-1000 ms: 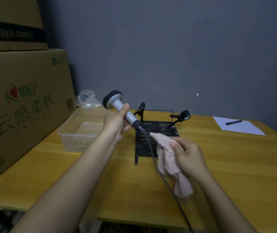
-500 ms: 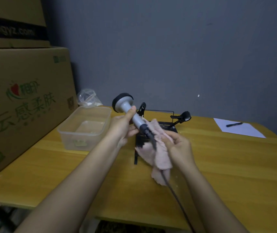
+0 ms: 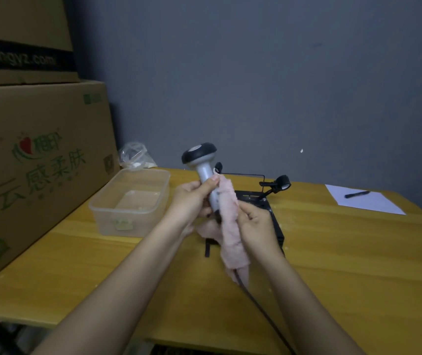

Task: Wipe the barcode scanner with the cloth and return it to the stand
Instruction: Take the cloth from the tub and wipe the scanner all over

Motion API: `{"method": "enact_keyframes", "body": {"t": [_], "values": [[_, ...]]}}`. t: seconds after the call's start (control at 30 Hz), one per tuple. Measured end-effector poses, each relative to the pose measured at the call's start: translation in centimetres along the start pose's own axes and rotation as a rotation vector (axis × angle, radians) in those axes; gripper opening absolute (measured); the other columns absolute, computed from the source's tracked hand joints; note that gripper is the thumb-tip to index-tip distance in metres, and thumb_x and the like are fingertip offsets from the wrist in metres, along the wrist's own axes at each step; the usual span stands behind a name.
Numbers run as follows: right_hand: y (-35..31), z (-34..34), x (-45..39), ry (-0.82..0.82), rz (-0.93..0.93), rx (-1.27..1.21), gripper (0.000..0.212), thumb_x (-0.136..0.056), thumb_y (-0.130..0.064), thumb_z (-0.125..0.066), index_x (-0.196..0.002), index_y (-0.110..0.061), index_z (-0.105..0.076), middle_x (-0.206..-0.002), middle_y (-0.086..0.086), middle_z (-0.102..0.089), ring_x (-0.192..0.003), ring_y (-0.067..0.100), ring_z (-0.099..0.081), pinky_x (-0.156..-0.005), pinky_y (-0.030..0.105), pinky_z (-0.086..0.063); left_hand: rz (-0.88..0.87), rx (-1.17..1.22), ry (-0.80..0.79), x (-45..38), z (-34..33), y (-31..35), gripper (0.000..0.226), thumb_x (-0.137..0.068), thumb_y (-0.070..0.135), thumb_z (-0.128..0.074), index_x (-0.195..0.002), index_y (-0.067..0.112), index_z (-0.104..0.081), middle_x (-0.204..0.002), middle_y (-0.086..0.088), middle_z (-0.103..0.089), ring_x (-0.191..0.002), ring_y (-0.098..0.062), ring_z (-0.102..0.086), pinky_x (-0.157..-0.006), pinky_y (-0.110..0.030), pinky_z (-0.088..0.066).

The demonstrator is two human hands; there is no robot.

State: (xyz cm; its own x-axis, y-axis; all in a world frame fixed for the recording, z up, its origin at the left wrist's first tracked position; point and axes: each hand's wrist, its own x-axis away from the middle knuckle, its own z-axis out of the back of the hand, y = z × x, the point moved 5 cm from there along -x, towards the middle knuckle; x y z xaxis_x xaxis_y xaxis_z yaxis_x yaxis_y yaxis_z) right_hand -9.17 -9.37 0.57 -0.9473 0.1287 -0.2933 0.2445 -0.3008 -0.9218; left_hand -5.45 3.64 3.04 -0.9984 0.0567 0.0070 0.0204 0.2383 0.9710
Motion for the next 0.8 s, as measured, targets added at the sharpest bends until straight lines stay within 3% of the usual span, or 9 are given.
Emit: {"method": "enact_keyframes", "body": {"t": [0.07,0.13,0.23,0.3,0.37,0.5,0.57,0.7,0.8], "values": [[0.5,1.5,-1.0,0.016,-0.087,0.026,0.021,-0.095,-0.015,-0.052,-0.098,-0.011,-0.072,-0.078,-0.003,-0.070,-0.068,0.006,-0.064,-0.054,0.016,-0.048,0.003,0.022,-0.096,0.1,-0.2,0.4,0.027,-0.089,0.027,-0.060,-0.100,0.003,-0.064,-0.090,-0.011,-0.068,-0.077,-0.017,-0.067,-0.075,-0.028,-0.058],[0.8,3.2,-1.3,0.117,-0.158,-0.113,0.022,-0.096,-0.022,-0.051,-0.089,-0.016,-0.071,-0.088,0.006,-0.072,-0.078,0.018,-0.067,-0.069,0.030,-0.054,-0.002,0.052,-0.140,0.1,-0.3,1.1,0.030,-0.090,0.027,-0.058,-0.105,0.001,-0.061,-0.093,-0.011,-0.069,-0.080,-0.017,-0.068,-0.073,-0.026,-0.058],[-0.2,1.7,-0.2,0.048,-0.169,-0.284,0.036,-0.095,-0.041,-0.046,-0.103,-0.016,-0.070,-0.097,0.006,-0.074,-0.091,0.018,-0.070,-0.079,0.033,-0.054,-0.008,0.044,-0.144,0.1,-0.9,1.5,0.024,-0.091,0.026,-0.056,-0.097,0.004,-0.060,-0.087,-0.009,-0.068,-0.077,-0.017,-0.066,-0.069,-0.024,-0.058],[-1.0,-0.5,0.6,-0.011,0.018,-0.005,0.038,-0.096,-0.047,-0.040,-0.113,-0.024,-0.064,-0.099,-0.002,-0.070,-0.092,0.008,-0.066,-0.075,0.022,-0.051,-0.015,0.032,-0.117,0.3,-1.5,1.2,0.021,-0.091,0.025,-0.057,-0.088,0.005,-0.059,-0.074,-0.008,-0.064,-0.064,-0.016,-0.062,-0.058,-0.023,-0.053],[-1.5,-1.2,1.0,0.042,0.122,0.083,0.037,-0.096,-0.047,-0.037,-0.111,-0.025,-0.063,-0.096,-0.002,-0.067,-0.088,0.006,-0.064,-0.071,0.020,-0.049,0.000,0.065,-0.102,0.5,-1.8,1.1,0.022,-0.091,0.025,-0.057,-0.086,0.004,-0.061,-0.068,-0.006,-0.064,-0.054,-0.012,-0.062,-0.051,-0.019,-0.051],[-0.6,-0.2,0.5,0.006,-0.077,-0.160,0.029,-0.097,-0.029,-0.048,-0.080,-0.014,-0.066,-0.061,-0.003,-0.064,-0.050,0.003,-0.058,-0.044,0.013,-0.043,0.036,0.096,-0.149,0.5,-1.1,0.8,0.025,-0.092,0.023,-0.054,-0.100,0.001,-0.061,-0.085,-0.009,-0.069,-0.071,-0.013,-0.069,-0.066,-0.025,-0.059],[-0.4,0.5,-0.1,-0.066,-0.129,-0.023,0.026,-0.096,-0.023,-0.050,-0.076,-0.017,-0.065,-0.056,-0.003,-0.061,-0.046,0.009,-0.053,-0.038,0.014,-0.039,0.041,0.065,-0.163,0.6,-0.9,0.7,0.025,-0.092,0.023,-0.054,-0.102,0.001,-0.061,-0.091,-0.010,-0.069,-0.079,-0.016,-0.068,-0.071,-0.027,-0.059],[-1.0,5.1,-2.1,0.155,0.035,0.481,0.018,-0.096,-0.017,-0.048,-0.105,-0.018,-0.064,-0.080,0.003,-0.065,-0.059,0.011,-0.049,-0.046,0.013,-0.035,0.049,0.084,-0.136,0.2,0.6,0.9,0.021,-0.093,0.026,-0.053,-0.098,0.007,-0.059,-0.093,-0.009,-0.069,-0.091,-0.021,-0.066,-0.084,-0.036,-0.055],[-2.3,6.1,-2.1,0.272,0.125,0.555,0.017,-0.092,-0.019,-0.053,-0.107,-0.012,-0.056,-0.111,0.006,-0.054,-0.087,0.013,-0.045,-0.065,0.021,-0.027,0.037,0.089,-0.157,0.1,0.9,1.0,0.022,-0.093,0.027,-0.053,-0.101,0.007,-0.059,-0.096,-0.009,-0.069,-0.094,-0.021,-0.067,-0.084,-0.036,-0.055]]}}
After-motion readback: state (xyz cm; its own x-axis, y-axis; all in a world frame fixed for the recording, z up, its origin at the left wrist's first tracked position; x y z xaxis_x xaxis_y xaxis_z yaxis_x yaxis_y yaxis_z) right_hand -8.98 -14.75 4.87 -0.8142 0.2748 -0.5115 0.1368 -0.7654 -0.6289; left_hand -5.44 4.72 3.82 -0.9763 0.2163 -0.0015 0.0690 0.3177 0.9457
